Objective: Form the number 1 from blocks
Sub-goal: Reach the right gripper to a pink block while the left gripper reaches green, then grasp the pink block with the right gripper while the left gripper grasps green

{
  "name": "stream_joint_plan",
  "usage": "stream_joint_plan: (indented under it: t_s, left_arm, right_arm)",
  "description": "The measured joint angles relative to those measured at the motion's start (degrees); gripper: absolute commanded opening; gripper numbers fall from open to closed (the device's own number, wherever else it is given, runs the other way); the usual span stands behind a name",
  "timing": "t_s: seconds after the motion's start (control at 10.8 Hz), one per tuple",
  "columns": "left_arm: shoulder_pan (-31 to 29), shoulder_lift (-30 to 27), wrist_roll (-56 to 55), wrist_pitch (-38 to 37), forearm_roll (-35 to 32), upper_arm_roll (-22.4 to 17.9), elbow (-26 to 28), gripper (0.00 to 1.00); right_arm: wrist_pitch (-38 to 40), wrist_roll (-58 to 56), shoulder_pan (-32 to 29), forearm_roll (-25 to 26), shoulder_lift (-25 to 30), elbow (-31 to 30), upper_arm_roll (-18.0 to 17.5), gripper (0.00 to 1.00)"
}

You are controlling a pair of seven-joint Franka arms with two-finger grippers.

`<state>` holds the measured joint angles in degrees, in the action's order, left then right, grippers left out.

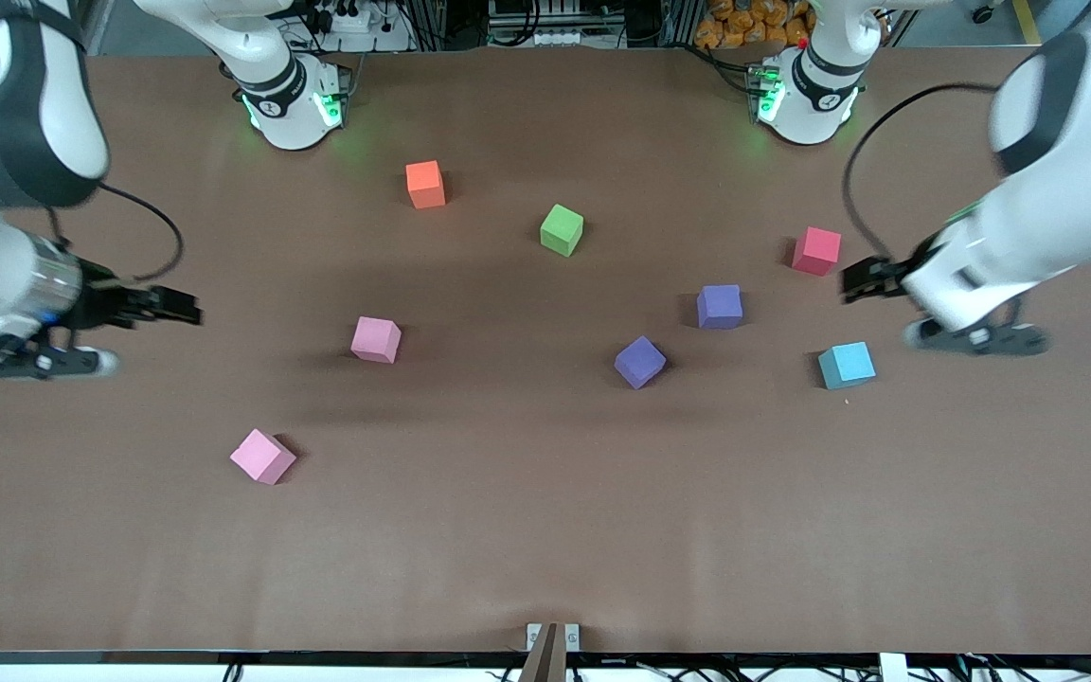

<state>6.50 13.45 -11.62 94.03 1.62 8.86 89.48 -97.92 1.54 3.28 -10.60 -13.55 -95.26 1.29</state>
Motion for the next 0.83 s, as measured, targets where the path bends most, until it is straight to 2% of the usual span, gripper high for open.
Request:
stream_joint_plan:
  t_s: [0.18, 0.46, 0.65, 0.83]
  left_arm:
    - [3.7, 3.6, -6.2, 1.8, 0.0, 0.1, 0.0, 1.00]
    - [9.7, 5.1, -17.0, 2.3, 0.1, 0.3, 1.6, 1.00]
    - [15.7, 5.2, -27.2, 6.0, 0.1, 0.5, 4.5, 1.00]
    - [23.0, 5.6, -39.2, 12.2, 0.1, 0.7, 9.1, 1.00]
  right_arm:
    - [-3.5, 0.8, 0.8, -3.1, -4.7, -0.5, 0.0, 1.00]
    - [-10.1, 5.0, 4.0, -3.8, -11.5, -0.6, 0.0, 1.00]
    - [-13.3, 9.4, 7.5, -3.8, -14.7, -1.0, -0.1, 1.00]
    - [-17.1, 13.2, 10.1, -3.8, -15.8, -4.0, -0.1, 1.00]
